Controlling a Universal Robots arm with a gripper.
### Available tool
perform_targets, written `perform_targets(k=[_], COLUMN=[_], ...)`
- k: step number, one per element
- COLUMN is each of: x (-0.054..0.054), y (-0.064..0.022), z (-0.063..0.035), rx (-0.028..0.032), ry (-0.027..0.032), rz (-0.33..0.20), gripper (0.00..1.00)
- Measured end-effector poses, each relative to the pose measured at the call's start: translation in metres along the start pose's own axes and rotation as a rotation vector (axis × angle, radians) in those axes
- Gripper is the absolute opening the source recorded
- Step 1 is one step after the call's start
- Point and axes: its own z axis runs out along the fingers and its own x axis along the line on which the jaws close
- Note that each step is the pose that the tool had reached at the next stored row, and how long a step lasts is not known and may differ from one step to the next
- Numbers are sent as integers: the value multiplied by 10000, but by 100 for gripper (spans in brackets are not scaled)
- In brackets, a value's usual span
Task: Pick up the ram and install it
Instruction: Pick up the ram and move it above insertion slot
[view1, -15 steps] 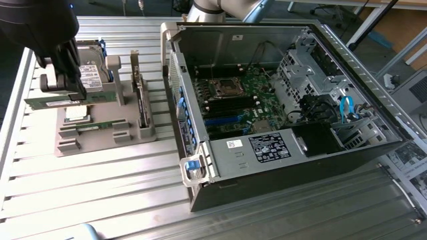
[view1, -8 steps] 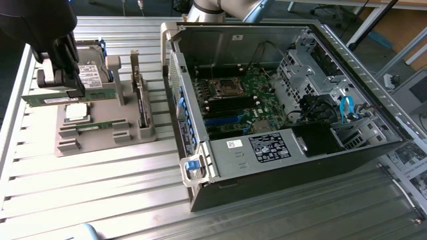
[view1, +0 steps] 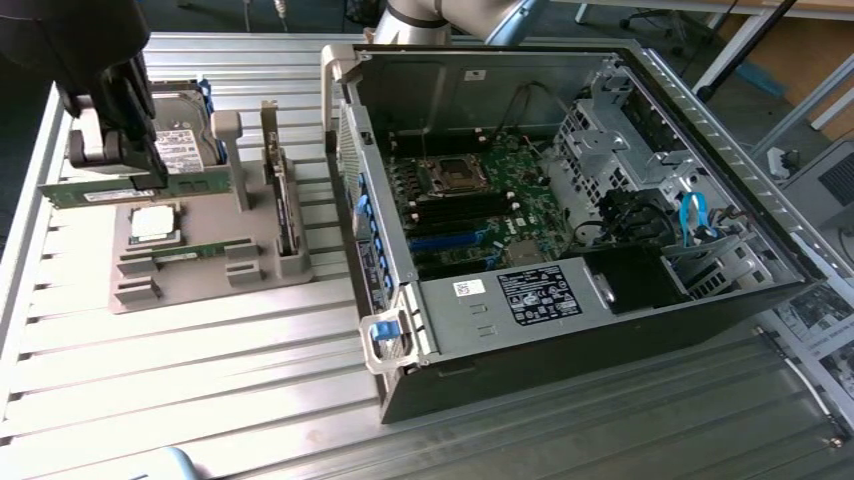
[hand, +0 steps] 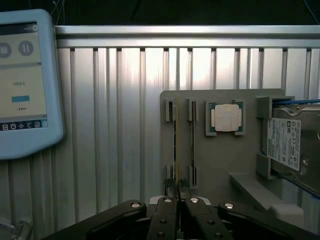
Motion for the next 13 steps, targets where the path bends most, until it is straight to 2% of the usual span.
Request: perform_targets(k=[13], x=[3], y=[-2], z=[-123], rx=[0], ry=[0], rz=[0], gripper=[12])
